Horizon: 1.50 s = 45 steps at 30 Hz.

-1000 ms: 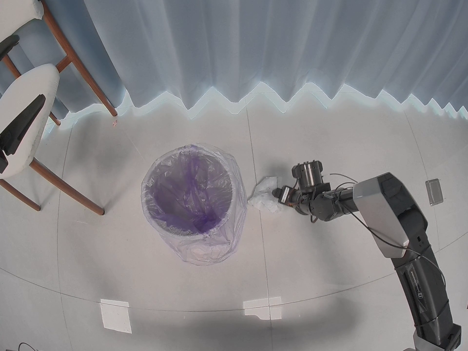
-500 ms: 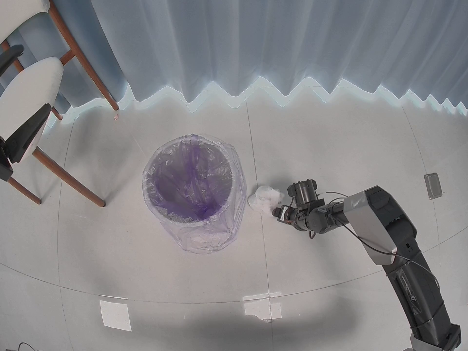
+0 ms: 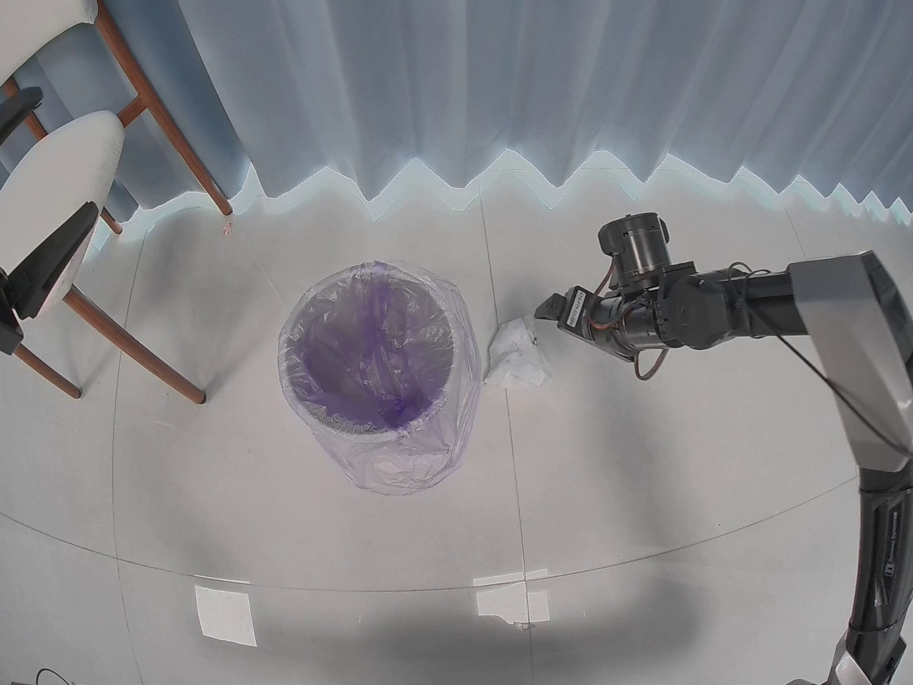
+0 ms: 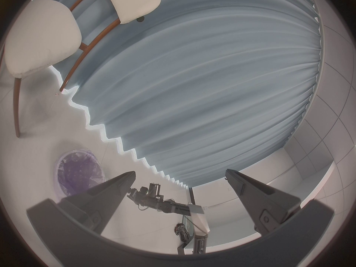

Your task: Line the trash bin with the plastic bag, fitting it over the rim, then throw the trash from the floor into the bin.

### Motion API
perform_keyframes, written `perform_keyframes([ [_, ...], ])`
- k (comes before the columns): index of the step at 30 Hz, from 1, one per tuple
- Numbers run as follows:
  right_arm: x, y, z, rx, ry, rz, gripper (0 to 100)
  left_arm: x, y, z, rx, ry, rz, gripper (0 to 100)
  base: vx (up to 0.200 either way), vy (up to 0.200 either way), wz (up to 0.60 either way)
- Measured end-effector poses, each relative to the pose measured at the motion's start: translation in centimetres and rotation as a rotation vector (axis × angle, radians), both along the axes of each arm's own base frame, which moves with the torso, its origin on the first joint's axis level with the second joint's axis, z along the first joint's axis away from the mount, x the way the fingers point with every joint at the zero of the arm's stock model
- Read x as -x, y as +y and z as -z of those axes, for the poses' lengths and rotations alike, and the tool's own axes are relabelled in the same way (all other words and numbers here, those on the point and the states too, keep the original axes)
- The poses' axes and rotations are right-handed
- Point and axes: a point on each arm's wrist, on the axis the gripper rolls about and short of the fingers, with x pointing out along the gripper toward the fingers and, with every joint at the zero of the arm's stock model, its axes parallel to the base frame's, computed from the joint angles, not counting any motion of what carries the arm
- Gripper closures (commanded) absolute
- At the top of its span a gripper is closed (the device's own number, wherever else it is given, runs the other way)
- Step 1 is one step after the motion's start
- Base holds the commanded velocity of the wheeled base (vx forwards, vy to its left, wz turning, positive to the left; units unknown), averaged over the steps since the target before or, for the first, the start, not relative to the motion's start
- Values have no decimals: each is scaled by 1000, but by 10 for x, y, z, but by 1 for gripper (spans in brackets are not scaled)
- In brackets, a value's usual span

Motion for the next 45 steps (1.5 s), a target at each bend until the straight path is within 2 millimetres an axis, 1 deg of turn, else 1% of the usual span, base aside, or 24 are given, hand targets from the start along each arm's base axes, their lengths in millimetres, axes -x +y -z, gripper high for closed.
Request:
perform_keyframes([
  [4,35,-4,-5,39,45,-27,0,1,0,-1,1,-5,2,0,0,0,0],
  [8,58,-9,5,58,21,-24,0,3,0,-2,3,-10,5,0,0,0,0],
  [12,67,-8,14,43,-95,-28,0,5,0,-3,4,-16,6,0,0,0,0],
  [18,68,-8,26,22,-315,-20,0,7,1,-4,6,-24,8,0,0,0,0],
  [21,62,-9,32,5,-442,4,0,8,1,-5,7,-28,10,0,0,0,0],
  [24,55,-8,36,-15,-528,23,0,9,1,-5,8,-30,11,0,0,0,0],
  [28,42,-8,43,-29,-580,50,0,10,1,-5,8,-33,12,0,0,0,0],
  [32,22,-5,55,-8,-548,69,0,10,1,-5,8,-35,12,0,0,0,0],
  [39,-26,2,76,43,-458,96,0,10,1,-5,8,-36,13,0,0,0,0],
  [43,-46,5,95,60,-428,105,0,10,1,-5,7,-35,12,0,0,0,0],
  [45,-55,5,107,67,-416,111,0,10,1,-4,6,-32,13,0,0,0,0],
])
